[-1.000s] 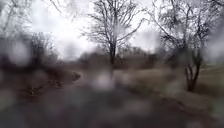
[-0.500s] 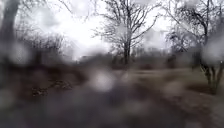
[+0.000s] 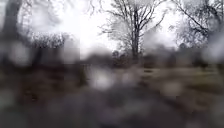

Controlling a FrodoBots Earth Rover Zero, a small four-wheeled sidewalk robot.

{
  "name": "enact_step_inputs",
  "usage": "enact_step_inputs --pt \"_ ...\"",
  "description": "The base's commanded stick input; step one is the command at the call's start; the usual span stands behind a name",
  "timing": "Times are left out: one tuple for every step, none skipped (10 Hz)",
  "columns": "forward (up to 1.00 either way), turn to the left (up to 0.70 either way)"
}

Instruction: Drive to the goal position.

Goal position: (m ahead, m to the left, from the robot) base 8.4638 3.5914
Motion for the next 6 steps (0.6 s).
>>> enact_step_inputs --pt "1.0 0.4" --pt "1.0 0.4" --pt "1.0 0.4" --pt "1.0 0.4" --pt "1.0 0.0" --pt "1.0 0.0"
